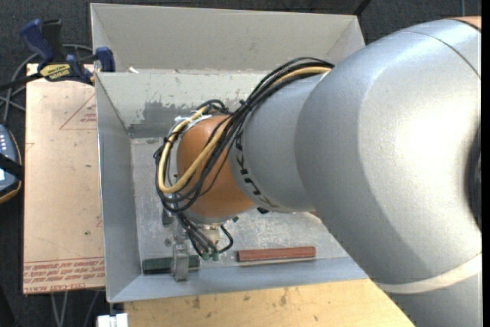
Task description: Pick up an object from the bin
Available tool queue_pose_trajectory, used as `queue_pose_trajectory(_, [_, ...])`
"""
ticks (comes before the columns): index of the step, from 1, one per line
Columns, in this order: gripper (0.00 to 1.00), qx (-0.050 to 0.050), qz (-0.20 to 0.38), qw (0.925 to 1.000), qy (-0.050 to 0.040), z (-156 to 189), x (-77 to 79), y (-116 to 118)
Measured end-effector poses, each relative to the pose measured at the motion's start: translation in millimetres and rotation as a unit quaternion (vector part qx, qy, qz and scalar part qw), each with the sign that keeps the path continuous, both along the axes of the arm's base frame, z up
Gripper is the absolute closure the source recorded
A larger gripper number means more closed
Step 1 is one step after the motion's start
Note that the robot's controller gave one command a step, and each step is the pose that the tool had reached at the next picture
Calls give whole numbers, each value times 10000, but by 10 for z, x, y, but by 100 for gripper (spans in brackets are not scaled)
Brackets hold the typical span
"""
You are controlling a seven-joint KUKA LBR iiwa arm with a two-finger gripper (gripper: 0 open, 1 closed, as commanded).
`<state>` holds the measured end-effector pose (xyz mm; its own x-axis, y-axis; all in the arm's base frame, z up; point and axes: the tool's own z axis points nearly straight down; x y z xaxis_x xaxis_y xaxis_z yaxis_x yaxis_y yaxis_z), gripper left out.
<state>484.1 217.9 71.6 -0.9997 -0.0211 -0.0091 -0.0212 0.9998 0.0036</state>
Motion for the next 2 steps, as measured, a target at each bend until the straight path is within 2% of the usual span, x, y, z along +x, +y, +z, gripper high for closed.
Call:
queue_pose_trajectory(1, [0,0,-1,10000,0,0,0,0])
queue_pose_trajectory(2, [0,6,-538,9986,3,-1,-26,290])
